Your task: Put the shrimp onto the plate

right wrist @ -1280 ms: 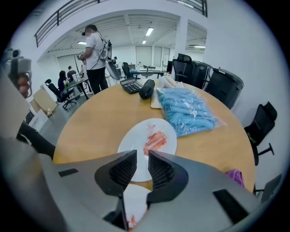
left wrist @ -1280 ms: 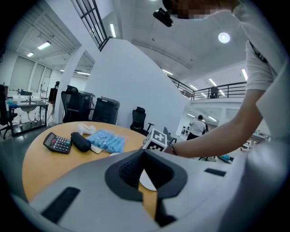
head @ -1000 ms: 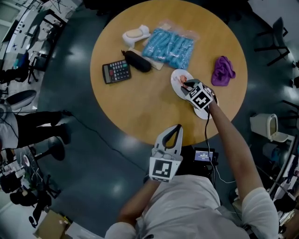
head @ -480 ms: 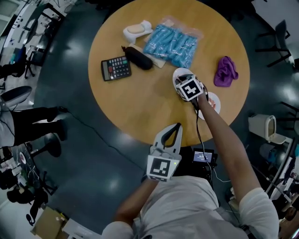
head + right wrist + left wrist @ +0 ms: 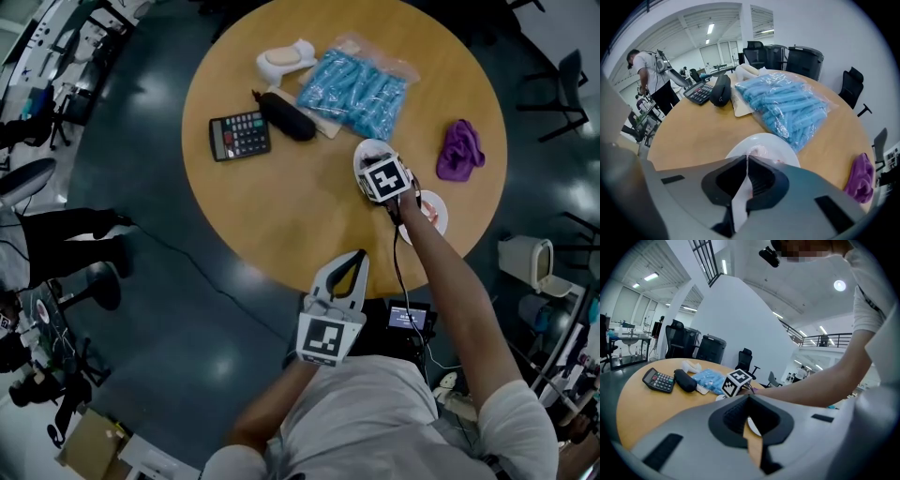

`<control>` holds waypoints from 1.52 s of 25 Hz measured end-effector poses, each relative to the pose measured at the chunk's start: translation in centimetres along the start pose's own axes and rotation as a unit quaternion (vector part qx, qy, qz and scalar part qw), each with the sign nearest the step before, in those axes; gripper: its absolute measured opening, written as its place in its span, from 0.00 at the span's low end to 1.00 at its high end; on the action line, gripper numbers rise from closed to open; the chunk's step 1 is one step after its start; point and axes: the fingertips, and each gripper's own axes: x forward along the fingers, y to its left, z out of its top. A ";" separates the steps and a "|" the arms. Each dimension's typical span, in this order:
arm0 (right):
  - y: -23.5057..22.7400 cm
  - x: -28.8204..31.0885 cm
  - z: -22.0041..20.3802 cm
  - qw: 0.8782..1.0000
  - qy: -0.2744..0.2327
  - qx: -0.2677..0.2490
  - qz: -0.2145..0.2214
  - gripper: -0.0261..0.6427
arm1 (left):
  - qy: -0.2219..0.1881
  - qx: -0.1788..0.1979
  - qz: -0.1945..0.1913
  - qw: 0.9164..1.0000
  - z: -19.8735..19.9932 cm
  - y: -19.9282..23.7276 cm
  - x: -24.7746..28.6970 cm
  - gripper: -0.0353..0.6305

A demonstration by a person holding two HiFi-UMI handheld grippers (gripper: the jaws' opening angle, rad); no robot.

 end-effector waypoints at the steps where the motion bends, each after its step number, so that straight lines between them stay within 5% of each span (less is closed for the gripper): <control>1: 0.0 -0.1 -0.1 1.000 -0.002 0.002 0.000 0.08 | -0.001 0.003 -0.001 1.000 0.0 0.0 0.0 0.06; 12: 1.3 -3.3 -0.5 0.999 -0.051 -0.006 0.010 0.07 | 0.002 0.016 -0.007 1.000 -0.2 -1.1 -0.5 0.06; 19: 1.7 -9.3 -4.9 0.994 -0.102 -0.030 -0.004 0.07 | 0.007 0.033 -0.017 0.999 -0.4 -3.4 -1.0 0.06; 25: -0.2 -9.8 -13.5 0.983 -0.034 -0.173 -0.050 0.07 | 0.023 0.039 -0.007 0.999 -2.2 -4.8 -1.6 0.06; 38: -3.0 -7.5 -17.5 0.974 0.018 -0.226 -0.010 0.07 | 0.041 0.039 0.014 0.998 -1.6 -5.6 -1.8 0.06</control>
